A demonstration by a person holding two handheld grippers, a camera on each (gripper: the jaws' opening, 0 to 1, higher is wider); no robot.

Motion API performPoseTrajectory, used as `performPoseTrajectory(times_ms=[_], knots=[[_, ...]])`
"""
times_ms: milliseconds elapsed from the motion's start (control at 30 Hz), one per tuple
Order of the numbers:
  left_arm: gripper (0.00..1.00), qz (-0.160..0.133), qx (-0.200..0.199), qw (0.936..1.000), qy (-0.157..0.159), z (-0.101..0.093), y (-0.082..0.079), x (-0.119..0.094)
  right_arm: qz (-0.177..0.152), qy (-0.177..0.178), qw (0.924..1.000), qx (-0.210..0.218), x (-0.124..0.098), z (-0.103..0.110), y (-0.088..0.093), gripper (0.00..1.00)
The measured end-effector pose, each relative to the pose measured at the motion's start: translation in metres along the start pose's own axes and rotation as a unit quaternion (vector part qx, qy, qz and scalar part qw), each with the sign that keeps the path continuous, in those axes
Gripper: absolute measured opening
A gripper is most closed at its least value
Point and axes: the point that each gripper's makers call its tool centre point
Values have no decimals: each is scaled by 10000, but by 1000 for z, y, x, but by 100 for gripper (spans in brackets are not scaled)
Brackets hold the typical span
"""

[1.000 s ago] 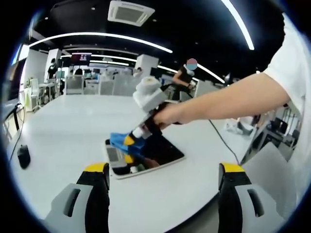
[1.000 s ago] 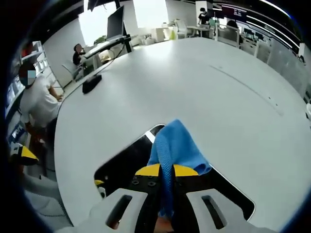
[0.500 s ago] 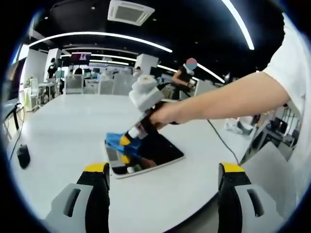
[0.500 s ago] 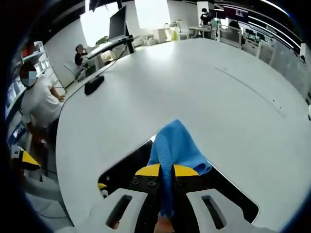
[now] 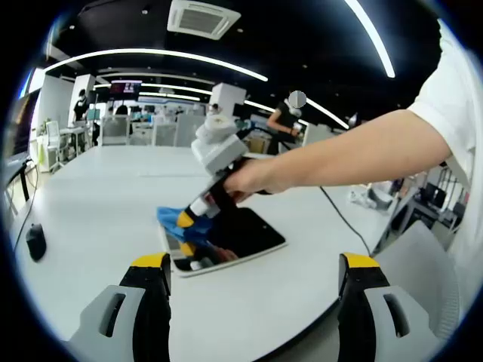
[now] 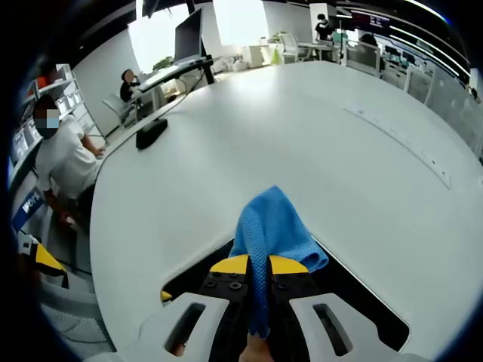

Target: Wipe the mirror surface with the cleaning cloth until all visible marks leave the cleaned area.

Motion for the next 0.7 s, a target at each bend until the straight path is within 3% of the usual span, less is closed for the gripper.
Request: performPoseTrajectory(times_ms=[700], knots=[[92,-7,-32,10000,16,-1,0,-1,-15,-9,10000,-28,5,3,-3,3]])
Point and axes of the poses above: the point that each gripper's makers call its tool centre point, and the gripper's own axes: x roughly forward along the fingers, z roughly to its left, y roughly out of its underside, and after that the axes turned 13 degrees about -y, right-handed
